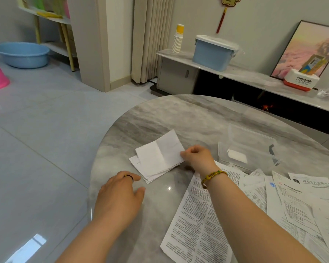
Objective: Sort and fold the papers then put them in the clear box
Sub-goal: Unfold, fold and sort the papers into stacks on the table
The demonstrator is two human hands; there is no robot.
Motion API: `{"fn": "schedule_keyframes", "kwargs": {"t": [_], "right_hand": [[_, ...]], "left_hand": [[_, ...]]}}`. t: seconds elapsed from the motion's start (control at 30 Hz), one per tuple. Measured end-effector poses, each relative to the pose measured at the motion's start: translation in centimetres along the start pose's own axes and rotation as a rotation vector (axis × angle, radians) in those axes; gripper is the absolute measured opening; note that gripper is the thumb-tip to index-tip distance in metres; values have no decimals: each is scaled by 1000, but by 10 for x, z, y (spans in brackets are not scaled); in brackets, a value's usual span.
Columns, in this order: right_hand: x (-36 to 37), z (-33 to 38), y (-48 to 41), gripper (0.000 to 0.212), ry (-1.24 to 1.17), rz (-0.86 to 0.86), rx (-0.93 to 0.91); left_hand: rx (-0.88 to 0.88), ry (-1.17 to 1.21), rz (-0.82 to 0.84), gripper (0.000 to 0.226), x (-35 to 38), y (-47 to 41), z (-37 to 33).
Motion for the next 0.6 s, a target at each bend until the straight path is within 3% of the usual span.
{"fn": "schedule_keyframes", "kwargs": {"t": [0.13,0.23,0.33,0.47,0.6], "right_hand": [[-29,30,16,29,-238,91,-109],[-46,51,31,25,-263,231,-166],[-50,58,45,24,-229,394,-172],[-44,53,55,23,-196,464,-145],[-32,36,61,10,-317,500,-21]], "left_hand": [[-81,286,-160,34,-14,-1,-5],[-86,474,-197,45,-21,2,-12],[-153,682,-134,50,-21,2,-14],[-197,850,73,14,-15,5,-17],[-284,934,106,19,-15,7,-15]]}}
Point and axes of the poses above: each hand's wrist, its own y-axis away from the middle knuckle, its own x-axis out of the palm, z = x × y, the point moved 4 cm from there along -y, towards the middle knuckle, and after that the axes turned 8 degrees about -z, right-handed, at the moved point
